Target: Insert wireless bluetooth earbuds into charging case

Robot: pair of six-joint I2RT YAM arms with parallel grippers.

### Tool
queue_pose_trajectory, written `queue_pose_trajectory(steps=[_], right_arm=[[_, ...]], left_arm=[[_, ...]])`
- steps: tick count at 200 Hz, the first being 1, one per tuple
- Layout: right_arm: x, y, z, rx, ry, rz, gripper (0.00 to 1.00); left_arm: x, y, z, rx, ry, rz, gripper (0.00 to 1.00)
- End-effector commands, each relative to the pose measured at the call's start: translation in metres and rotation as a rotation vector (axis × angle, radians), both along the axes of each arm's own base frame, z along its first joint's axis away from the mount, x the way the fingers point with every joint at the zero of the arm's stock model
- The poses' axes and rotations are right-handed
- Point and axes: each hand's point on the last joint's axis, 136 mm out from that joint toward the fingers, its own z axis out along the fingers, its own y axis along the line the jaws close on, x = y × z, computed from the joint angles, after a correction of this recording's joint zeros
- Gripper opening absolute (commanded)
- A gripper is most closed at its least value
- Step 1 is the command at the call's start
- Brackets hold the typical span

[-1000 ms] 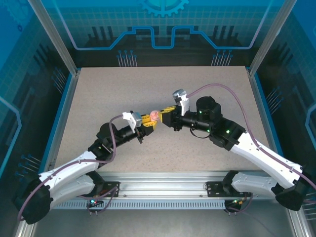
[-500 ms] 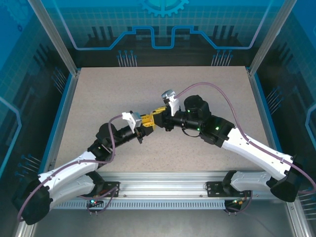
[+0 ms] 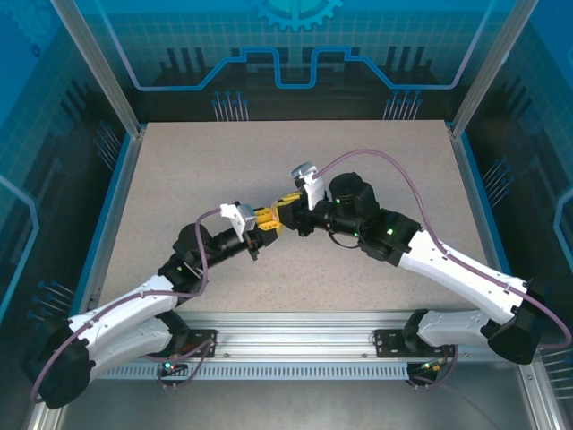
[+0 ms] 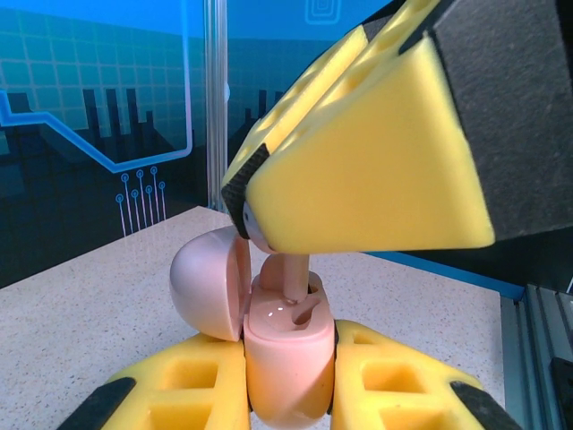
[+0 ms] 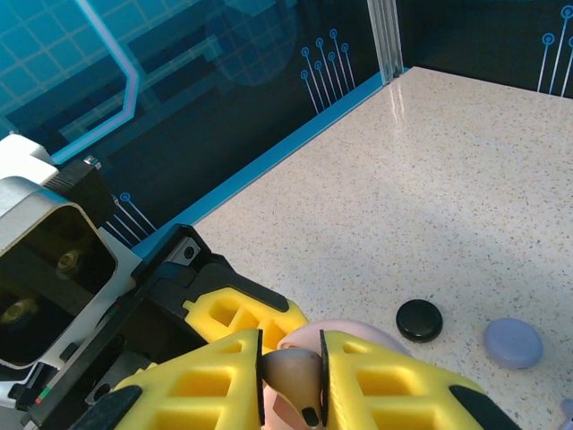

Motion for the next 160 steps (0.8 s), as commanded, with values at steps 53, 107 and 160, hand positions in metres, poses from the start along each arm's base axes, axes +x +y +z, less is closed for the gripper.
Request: queue_pose_trajectory(steps=[53, 107, 160], right_arm=[[-0.004, 0.005, -0.006, -0.011, 0.003, 0.021, 0.21], [-0.007, 0.009, -0.006, 0.016, 0.021, 0.041, 0.21], [-0.01, 0.007, -0.01, -0.001, 0.026, 0.045, 0.21]], left_arm=[[-0.007, 0.001, 0.027, -0.052, -0.047, -0.014, 0.06], [-0.007, 0.001, 0.026, -0.05, -0.044, -0.013, 0.06], [-0.007, 0.003, 0.026, -0.053, -0.045, -0.007, 0.06]])
